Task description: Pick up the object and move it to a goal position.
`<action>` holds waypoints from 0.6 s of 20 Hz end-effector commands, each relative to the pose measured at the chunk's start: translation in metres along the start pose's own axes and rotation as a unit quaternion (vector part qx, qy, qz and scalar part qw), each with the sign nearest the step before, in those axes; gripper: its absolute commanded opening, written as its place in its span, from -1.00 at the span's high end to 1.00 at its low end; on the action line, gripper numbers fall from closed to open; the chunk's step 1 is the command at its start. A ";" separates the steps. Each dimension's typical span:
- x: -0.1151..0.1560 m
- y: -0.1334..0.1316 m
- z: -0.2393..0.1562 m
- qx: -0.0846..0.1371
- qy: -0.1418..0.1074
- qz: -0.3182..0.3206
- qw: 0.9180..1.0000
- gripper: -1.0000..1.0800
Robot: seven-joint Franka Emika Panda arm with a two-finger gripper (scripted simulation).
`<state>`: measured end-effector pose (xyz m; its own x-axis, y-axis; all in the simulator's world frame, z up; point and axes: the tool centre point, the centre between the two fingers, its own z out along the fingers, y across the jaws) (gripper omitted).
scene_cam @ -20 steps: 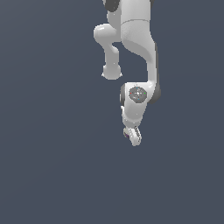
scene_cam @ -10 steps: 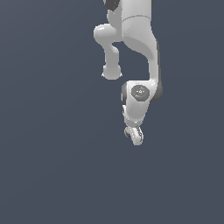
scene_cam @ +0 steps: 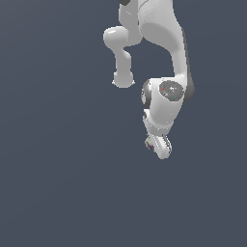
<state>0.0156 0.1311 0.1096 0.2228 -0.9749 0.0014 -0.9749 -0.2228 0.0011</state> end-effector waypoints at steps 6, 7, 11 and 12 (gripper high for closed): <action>-0.028 -0.029 -0.067 0.001 0.000 0.000 1.000 1.00; -0.031 -0.033 -0.076 0.001 0.000 0.000 1.000 1.00; -0.044 -0.047 -0.105 0.001 0.000 0.000 1.000 1.00; -0.047 -0.050 -0.111 0.001 0.000 0.000 1.000 1.00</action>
<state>0.0500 0.1825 0.2103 0.2235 -0.9747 0.0017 -0.9747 -0.2235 -0.0005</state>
